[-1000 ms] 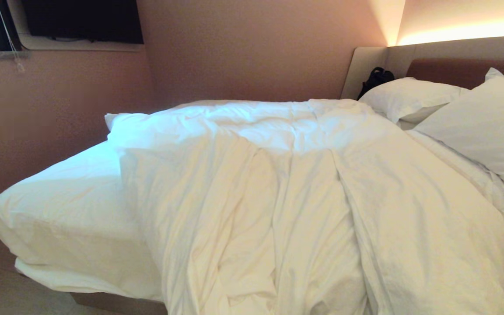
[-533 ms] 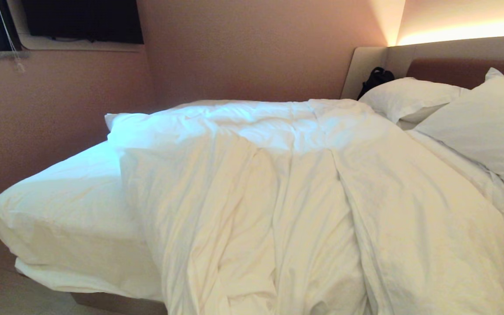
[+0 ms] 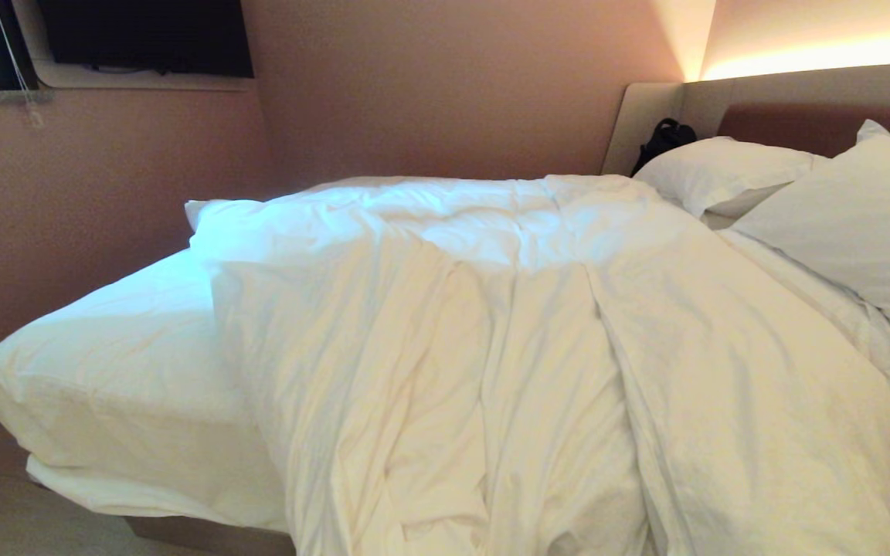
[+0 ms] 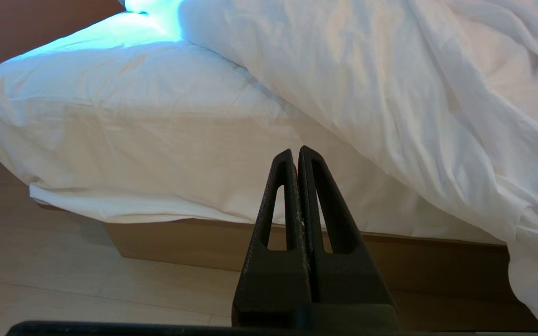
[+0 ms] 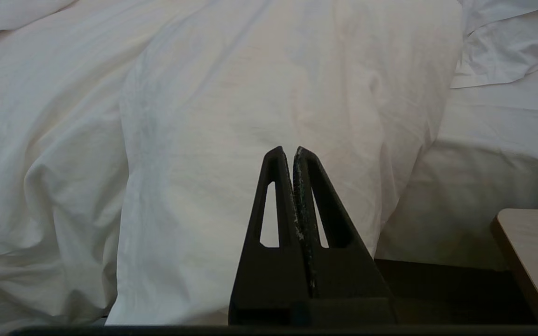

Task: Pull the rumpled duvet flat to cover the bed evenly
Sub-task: Hold the folded corner of the quilt

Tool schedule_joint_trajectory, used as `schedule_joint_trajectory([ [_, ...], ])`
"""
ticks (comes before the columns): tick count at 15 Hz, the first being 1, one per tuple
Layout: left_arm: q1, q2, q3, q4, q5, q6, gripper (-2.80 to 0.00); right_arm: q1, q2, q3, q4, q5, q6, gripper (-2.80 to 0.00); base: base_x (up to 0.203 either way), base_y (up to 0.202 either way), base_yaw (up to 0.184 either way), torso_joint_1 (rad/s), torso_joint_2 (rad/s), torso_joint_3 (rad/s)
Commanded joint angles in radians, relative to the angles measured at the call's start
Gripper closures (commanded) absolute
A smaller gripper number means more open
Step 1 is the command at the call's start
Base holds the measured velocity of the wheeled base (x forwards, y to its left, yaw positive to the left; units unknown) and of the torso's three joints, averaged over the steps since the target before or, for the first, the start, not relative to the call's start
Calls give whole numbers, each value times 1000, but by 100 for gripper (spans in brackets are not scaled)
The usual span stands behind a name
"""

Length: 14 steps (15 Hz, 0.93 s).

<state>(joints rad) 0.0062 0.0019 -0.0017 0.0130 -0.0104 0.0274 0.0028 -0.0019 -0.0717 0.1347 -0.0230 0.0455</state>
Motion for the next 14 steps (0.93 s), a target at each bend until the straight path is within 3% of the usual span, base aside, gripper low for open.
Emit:
schedule_joint_trajectory([
  [1,0,0,0,-2,1,-16,0,0,2,0,1,0,0,0,0,0,0,0,0,0],
  [5,0,0,0,-2,1,-24,0,0,2,0,0,0,0,0,-32,0,0,3,2,-1],
  [14,0,0,0,-2,1,-26,0,0,2,0,0,0,0,0,-192,0,0,1,1,3],
])
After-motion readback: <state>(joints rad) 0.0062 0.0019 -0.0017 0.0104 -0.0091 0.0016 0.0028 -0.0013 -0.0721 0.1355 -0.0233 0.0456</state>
